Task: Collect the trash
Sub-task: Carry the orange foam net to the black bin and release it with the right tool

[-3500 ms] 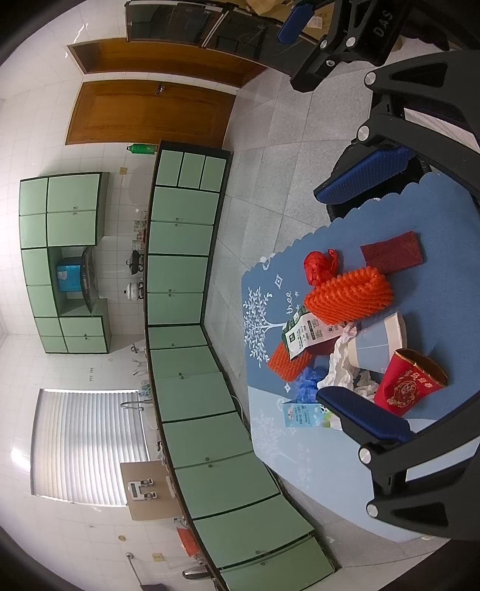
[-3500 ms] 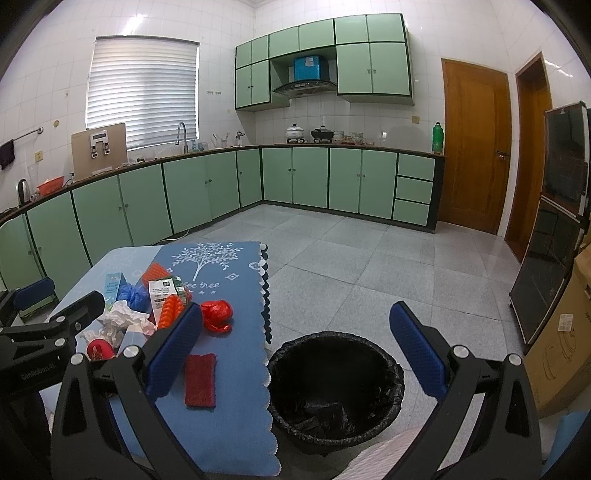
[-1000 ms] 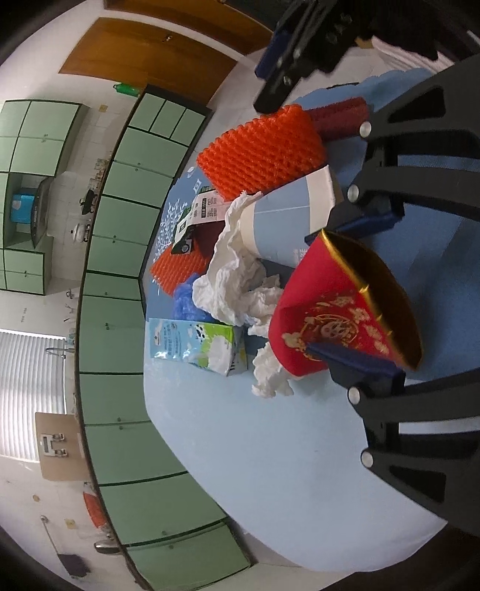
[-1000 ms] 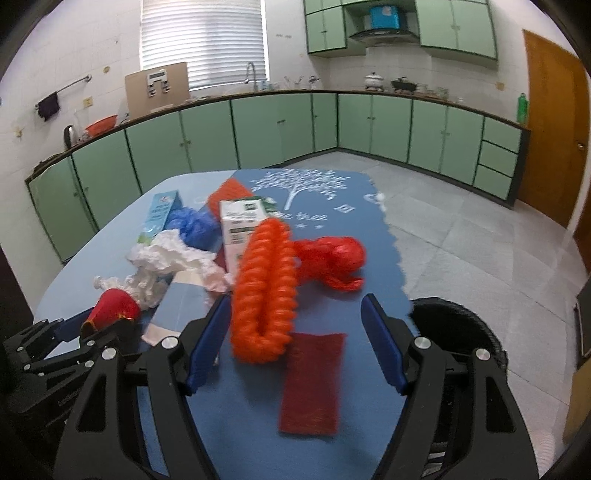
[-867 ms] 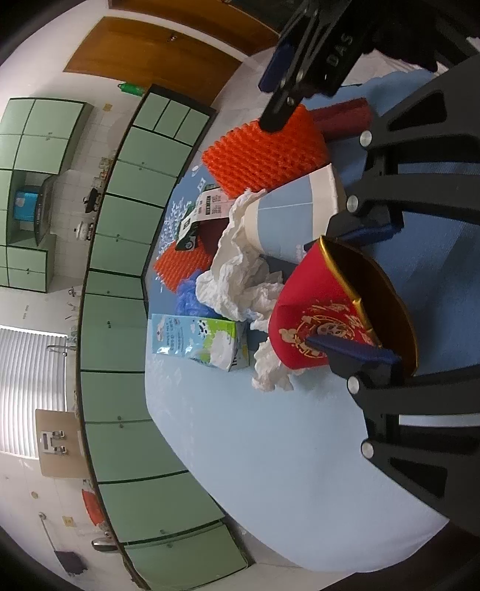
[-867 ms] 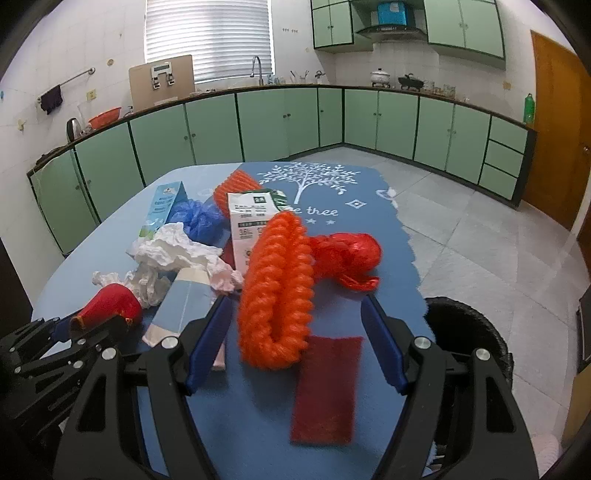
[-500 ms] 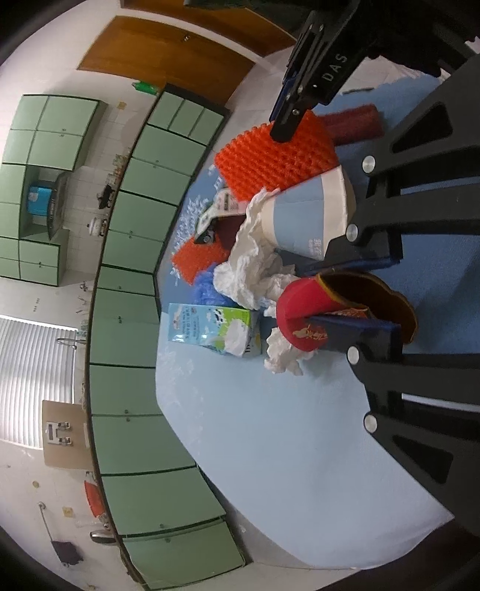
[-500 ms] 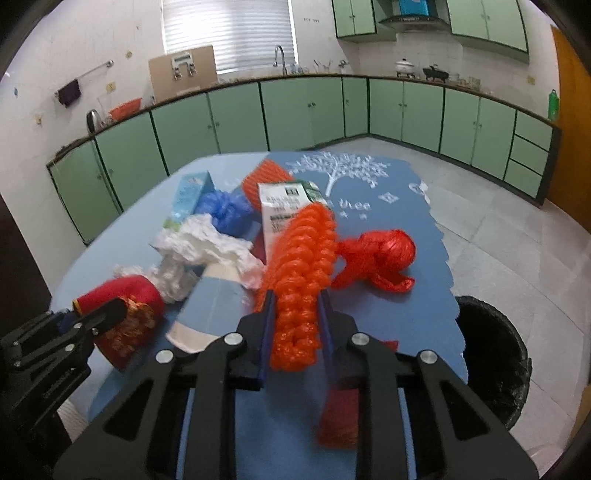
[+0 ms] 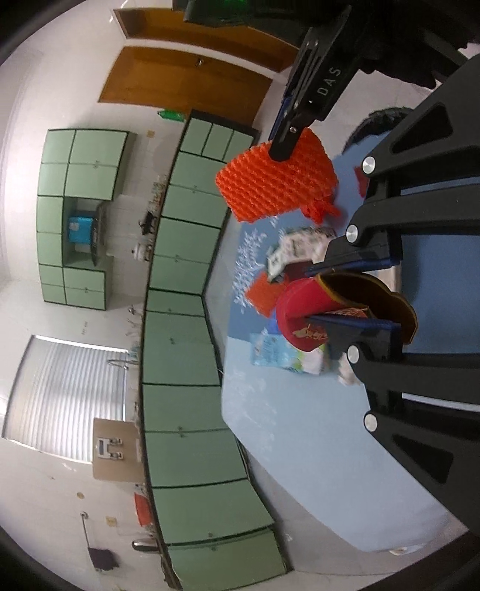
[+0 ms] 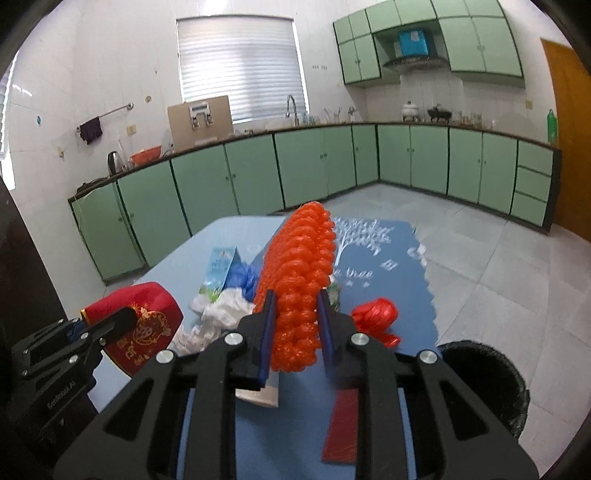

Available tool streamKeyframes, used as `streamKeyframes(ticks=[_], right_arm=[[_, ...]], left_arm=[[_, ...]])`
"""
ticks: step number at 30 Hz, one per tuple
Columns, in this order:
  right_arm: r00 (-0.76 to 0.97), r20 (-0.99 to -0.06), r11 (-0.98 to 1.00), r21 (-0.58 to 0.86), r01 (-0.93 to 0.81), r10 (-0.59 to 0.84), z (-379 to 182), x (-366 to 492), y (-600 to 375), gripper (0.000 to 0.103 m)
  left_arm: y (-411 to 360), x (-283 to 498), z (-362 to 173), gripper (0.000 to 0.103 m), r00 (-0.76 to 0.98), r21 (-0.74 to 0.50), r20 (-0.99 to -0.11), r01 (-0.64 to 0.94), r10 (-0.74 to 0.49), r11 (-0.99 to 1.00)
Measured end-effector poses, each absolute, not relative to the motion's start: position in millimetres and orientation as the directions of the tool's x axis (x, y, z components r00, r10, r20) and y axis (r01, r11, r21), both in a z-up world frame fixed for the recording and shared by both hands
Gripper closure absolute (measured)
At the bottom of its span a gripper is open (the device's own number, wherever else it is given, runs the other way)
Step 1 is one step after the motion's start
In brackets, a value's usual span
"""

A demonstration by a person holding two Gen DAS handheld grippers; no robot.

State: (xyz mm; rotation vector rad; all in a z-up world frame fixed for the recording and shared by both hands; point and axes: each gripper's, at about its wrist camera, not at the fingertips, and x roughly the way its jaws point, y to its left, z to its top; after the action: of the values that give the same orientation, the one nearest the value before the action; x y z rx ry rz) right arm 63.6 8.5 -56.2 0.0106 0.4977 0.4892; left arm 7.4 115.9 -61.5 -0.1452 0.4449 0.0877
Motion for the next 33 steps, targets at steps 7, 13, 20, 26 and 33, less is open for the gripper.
streamKeyframes(ticks=[7, 13, 20, 26, 33], right_arm=[[0.838, -0.396, 0.923, 0.082, -0.375, 0.376, -35.1, 55.8, -27.6, 0.082], [0.889, -0.381, 0.966, 0.056, -0.254, 0.256, -31.4, 59.8, -78.2, 0.082], [0.908, -0.401, 0.992, 0.051, -0.113, 0.124, -46.7, 73.3, -137.9, 0.082], [0.893, -0.449, 0.999, 0.043, -0.018, 0.036, -73.0, 90.6, -181.1, 0.082], [0.861, -0.509, 0.997, 0.058, 0.05, -0.013, -109.8, 113.9, -216.6, 0.082]], left_arm=[[93.1, 30.9, -44.2, 0.083, 0.915, -0.135, -0.402, -0.011, -0.045, 0.991], [57.2, 63.4, -35.9, 0.083, 0.909, -0.151, -0.383, 0.112, -0.162, 0.982], [1.7, 108.9, -39.9, 0.083, 0.873, -0.171, -0.387, 0.247, -0.295, 0.954], [-42.4, 138.9, -56.5, 0.083, 0.83, -0.191, -0.416, 0.319, -0.371, 0.928], [-90.6, 169.2, -84.6, 0.083, 0.784, -0.202, -0.458, 0.369, -0.42, 0.907]])
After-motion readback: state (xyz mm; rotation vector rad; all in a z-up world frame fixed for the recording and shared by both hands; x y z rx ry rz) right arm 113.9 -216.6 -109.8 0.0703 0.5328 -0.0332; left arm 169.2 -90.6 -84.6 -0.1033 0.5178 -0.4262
